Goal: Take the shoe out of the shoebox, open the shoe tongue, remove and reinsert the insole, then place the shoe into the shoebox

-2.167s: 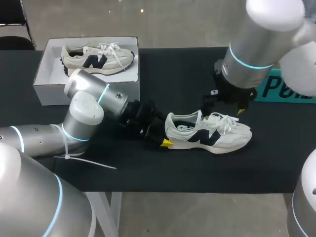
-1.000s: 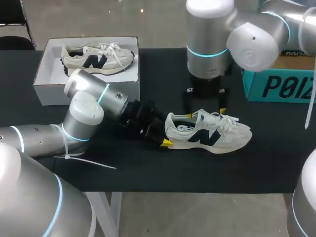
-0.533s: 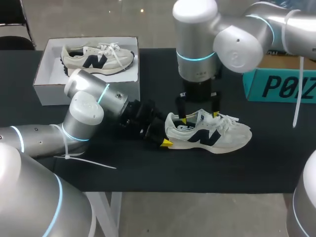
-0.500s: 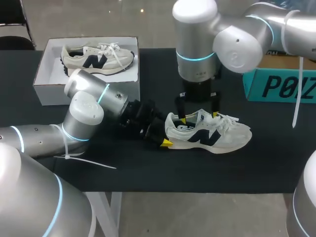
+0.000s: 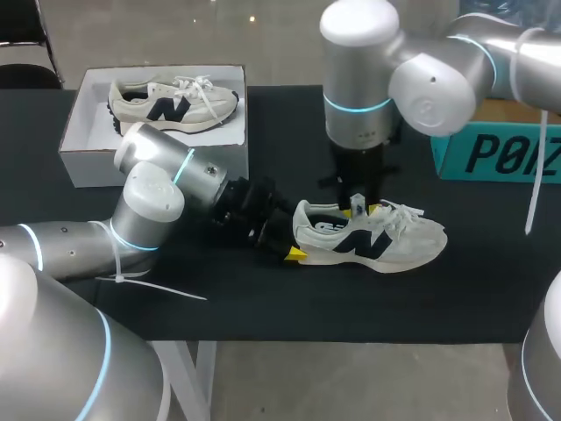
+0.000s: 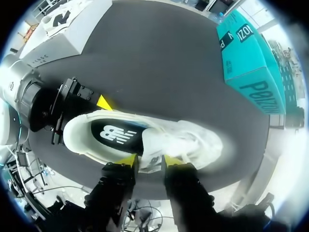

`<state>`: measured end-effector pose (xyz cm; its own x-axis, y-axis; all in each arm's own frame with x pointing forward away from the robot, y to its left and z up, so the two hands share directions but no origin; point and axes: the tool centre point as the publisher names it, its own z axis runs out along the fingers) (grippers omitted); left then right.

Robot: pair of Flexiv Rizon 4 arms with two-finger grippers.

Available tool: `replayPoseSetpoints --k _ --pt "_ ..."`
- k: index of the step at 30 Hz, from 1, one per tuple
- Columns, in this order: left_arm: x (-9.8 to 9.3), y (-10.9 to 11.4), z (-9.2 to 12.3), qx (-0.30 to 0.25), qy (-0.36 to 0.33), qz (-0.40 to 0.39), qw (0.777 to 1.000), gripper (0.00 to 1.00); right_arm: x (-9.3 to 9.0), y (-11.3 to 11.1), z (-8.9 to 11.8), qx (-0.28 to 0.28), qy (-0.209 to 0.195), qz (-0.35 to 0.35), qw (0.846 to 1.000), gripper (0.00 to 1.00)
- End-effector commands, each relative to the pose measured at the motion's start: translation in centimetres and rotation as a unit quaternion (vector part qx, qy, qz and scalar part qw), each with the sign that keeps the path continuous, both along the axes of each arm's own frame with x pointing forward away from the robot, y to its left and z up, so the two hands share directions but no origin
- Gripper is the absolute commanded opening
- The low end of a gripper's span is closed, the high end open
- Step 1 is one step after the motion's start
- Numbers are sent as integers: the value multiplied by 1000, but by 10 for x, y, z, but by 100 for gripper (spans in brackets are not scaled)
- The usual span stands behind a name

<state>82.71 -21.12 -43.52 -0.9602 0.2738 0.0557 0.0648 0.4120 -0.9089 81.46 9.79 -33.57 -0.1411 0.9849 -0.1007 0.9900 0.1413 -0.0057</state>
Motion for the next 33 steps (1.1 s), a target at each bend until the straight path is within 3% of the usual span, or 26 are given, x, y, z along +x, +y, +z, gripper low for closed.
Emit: replayPoseSetpoints --k 1,9,19,31,32,33 --pt "2 -3 -7 2 0 -1 1000 0 -2 -5 8 -2 -8 2 1000 0" --pt "2 -3 -7 2 0 -1 1000 0 -2 -16 32 -4 -33 -1 999 0" --pt "2 -3 -7 2 0 -1 1000 0 -5 -51 64 -7 -62 -22 998 0" --pt "2 -3 -7 2 0 -1 1000 0 -16 -82 54 56 -65 -43 995 0" --pt "2 -3 -7 2 0 -1 1000 0 -16 -82 54 59 -67 -41 995 20" --pt "2 -3 -7 2 0 -1 1000 0 -17 -80 56 59 -69 -38 995 33"
